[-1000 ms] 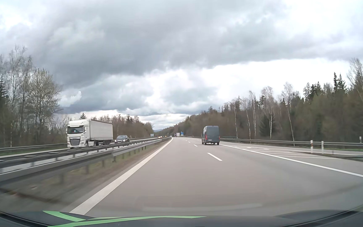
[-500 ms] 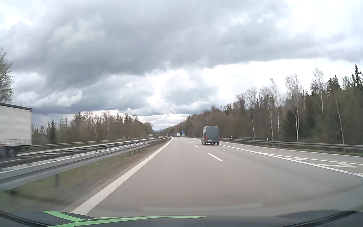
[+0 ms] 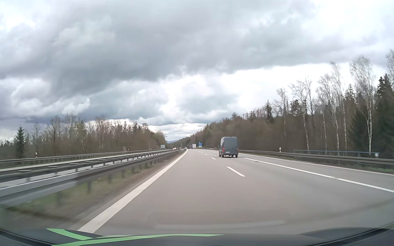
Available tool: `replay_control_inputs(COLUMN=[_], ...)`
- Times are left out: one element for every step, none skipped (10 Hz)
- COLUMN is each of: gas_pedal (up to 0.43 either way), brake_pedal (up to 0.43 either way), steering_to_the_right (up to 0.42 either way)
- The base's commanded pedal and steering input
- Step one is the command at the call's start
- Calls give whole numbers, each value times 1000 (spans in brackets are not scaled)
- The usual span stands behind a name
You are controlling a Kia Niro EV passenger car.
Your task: Follow the waypoints while adhering to traffic rules and regulations
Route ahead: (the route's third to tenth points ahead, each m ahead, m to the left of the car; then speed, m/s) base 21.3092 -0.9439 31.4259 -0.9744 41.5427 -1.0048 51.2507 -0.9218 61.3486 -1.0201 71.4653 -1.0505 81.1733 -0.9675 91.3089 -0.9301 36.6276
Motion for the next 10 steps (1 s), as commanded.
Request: replay_control_inputs(gas_pedal=[311, 311, 311, 311, 311, 311, 311, 311, 311, 311], brake_pedal=[0, 0, 0, 0, 0, 0, 0, 0, 0, 0], steering_to_the_right=[-4, -3, -3, -3, -3, -3, -3, -3, -3, -3])
